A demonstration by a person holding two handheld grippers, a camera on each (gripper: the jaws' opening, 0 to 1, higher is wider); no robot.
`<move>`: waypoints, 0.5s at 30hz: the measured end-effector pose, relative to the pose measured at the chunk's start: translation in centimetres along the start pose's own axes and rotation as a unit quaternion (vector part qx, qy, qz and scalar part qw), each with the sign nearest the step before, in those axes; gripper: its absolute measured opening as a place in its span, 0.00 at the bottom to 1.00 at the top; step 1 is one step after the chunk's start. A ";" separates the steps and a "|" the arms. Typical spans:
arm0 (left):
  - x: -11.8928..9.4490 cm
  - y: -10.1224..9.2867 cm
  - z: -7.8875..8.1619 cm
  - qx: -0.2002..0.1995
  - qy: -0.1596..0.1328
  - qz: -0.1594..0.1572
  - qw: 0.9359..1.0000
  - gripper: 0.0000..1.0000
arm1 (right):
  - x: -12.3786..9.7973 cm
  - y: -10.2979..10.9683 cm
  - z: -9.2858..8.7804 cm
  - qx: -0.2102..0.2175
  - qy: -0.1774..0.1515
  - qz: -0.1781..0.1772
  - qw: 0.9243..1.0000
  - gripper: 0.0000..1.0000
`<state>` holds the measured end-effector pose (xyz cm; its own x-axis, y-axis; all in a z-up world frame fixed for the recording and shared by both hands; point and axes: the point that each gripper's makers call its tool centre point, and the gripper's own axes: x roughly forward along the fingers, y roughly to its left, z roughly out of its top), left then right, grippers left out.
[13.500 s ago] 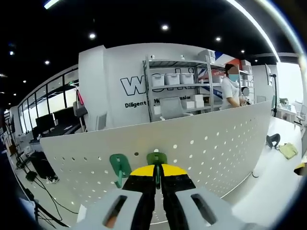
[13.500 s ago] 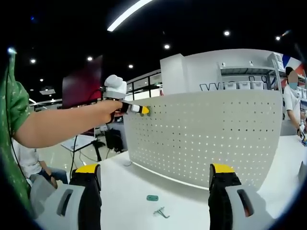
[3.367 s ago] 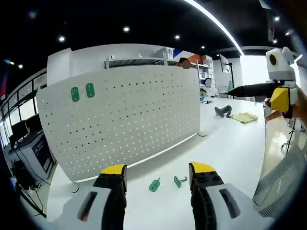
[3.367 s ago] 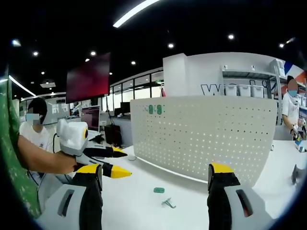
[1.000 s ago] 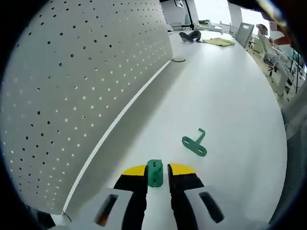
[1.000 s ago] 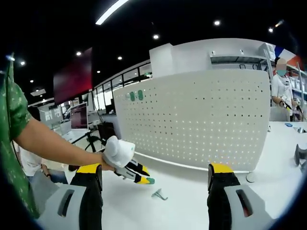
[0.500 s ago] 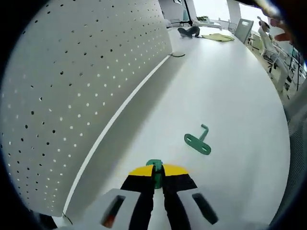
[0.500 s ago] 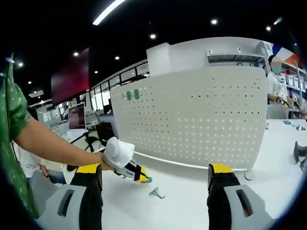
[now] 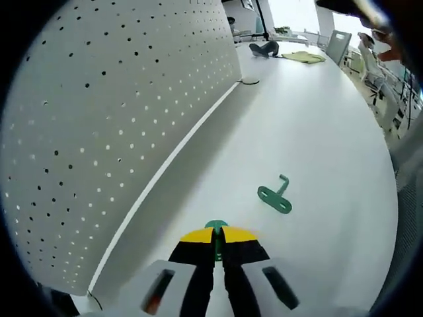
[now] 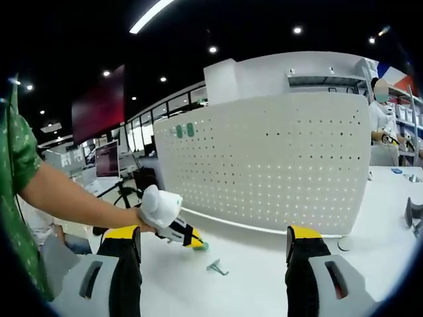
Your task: Insert the hook assembly into the mounting plate slot until the hook locks in place.
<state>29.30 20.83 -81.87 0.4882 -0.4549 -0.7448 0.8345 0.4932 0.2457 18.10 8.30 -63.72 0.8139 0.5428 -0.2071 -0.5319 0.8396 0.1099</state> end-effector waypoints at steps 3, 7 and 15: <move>-1.2 0.1 0.9 -0.005 -0.020 0.004 1.000 0.03 | 0.1 0.3 0.3 -0.004 -0.001 0.003 1.000 0.92; -2.7 0.3 1.8 -0.016 -0.046 0.010 0.999 0.03 | 0.3 0.7 0.6 -0.009 -0.002 0.009 1.000 0.92; -6.3 0.5 4.4 -0.038 -0.105 0.026 0.993 0.03 | 0.5 1.8 1.3 -0.019 -0.003 0.021 1.000 0.91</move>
<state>27.74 20.74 -74.32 0.5797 -0.5682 -0.5840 0.7888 0.5710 0.2274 17.92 10.10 -62.34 0.7926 0.5771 -0.1971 -0.5734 0.8153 0.0813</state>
